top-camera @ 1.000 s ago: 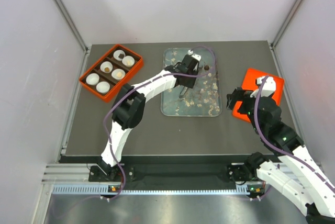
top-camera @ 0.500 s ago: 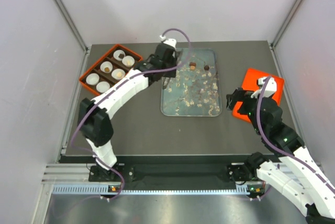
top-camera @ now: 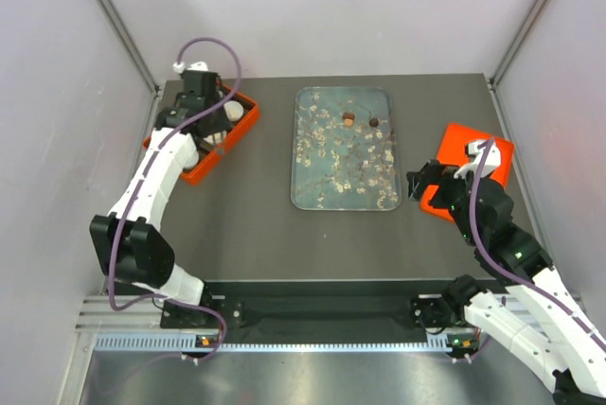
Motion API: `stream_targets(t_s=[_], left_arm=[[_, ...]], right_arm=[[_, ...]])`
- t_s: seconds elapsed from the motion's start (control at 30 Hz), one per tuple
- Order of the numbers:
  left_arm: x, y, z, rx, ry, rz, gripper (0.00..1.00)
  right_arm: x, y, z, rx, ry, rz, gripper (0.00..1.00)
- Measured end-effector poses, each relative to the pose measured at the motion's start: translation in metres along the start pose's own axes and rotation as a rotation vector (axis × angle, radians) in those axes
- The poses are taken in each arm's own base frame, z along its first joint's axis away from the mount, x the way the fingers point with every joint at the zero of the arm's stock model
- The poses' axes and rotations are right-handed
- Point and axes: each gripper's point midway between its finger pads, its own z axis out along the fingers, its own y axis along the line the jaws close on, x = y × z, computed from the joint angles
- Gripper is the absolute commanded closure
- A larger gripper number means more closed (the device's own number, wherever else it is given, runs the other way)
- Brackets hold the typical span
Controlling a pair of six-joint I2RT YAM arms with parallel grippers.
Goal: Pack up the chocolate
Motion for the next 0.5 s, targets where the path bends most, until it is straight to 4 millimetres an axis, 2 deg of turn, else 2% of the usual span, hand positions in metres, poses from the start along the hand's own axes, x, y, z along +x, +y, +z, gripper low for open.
stream_targets(t_s=[0.17,0.3,0.4,0.5], left_arm=[[0.007,0.069,0.004,-0.133,0.035,-0.107,0.67],[0.020,0.111,0.011,-0.209,0.081,-0.182,0.67],[0.026,0.131,0.012,-0.249,0.103,-0.216,0.67],[0.028,0.143,0.016,-0.269,0.116,-0.236,0.67]], right_arm=[[0.007,0.002,0.002,-0.015,0.013,-0.003,0.00],[0.010,0.004,0.003,-0.027,0.020,-0.003,0.00],[0.010,0.005,0.003,-0.036,0.014,0.001,0.00],[0.015,0.004,0.004,-0.039,0.016,0.003,0.00]])
